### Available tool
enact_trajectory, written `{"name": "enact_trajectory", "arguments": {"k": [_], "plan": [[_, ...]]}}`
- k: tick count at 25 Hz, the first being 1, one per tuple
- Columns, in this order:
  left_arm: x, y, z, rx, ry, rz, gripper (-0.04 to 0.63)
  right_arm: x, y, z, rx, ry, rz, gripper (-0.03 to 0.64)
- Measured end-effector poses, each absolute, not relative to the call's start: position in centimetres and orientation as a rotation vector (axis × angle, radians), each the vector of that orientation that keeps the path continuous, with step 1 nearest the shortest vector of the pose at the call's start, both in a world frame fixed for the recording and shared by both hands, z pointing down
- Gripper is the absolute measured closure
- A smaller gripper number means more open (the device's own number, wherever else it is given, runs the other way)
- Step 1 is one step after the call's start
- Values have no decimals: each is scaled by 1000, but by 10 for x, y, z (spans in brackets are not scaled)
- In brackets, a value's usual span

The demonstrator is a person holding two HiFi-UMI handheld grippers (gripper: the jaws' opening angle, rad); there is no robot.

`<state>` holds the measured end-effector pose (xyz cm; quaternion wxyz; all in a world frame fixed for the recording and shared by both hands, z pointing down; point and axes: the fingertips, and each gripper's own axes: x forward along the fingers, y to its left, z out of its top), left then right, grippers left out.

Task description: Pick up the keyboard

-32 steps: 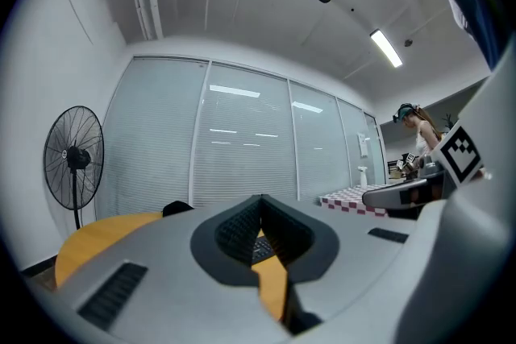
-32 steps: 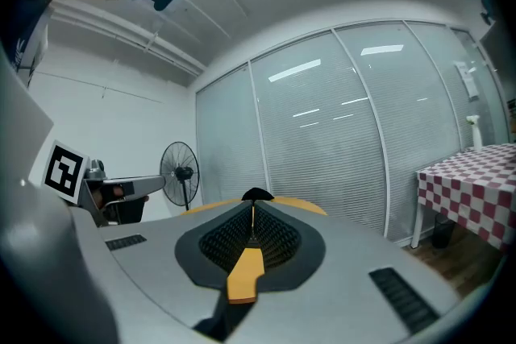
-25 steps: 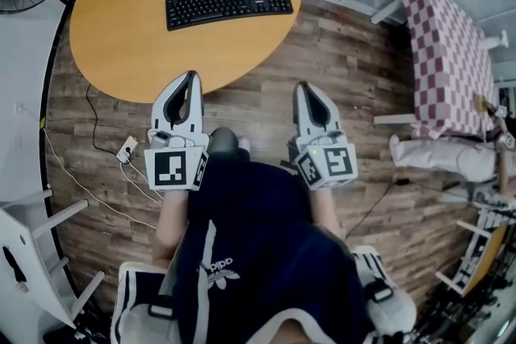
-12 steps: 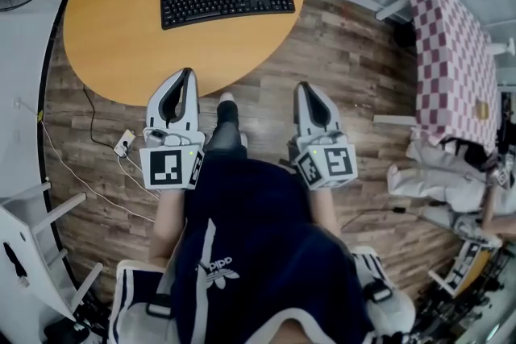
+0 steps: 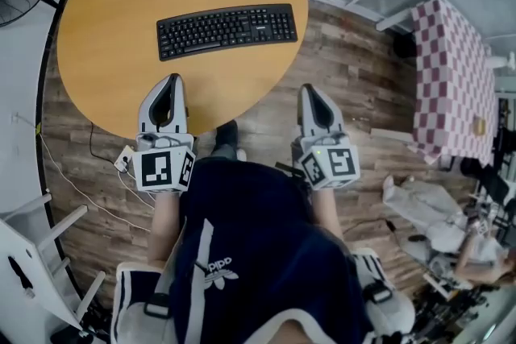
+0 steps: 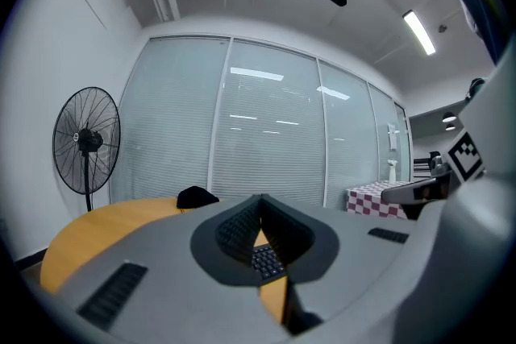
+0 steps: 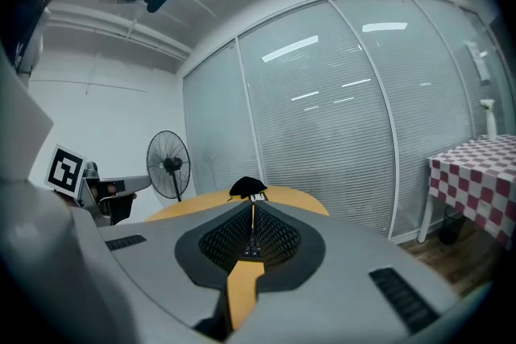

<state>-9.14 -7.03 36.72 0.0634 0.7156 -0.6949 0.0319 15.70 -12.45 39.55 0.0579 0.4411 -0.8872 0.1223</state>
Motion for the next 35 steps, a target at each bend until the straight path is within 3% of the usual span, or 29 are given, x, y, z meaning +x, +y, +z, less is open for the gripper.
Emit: {"name": "enact_trajectory", "arguments": {"k": [12, 35], "plan": [[-149, -146, 393, 2126, -2043, 137, 591, 105, -204, 411, 1336, -2630, 410, 607], [-192, -153, 402, 1912, -2191, 158, 591, 63, -261, 427, 1102, -2662, 414, 607]]}}
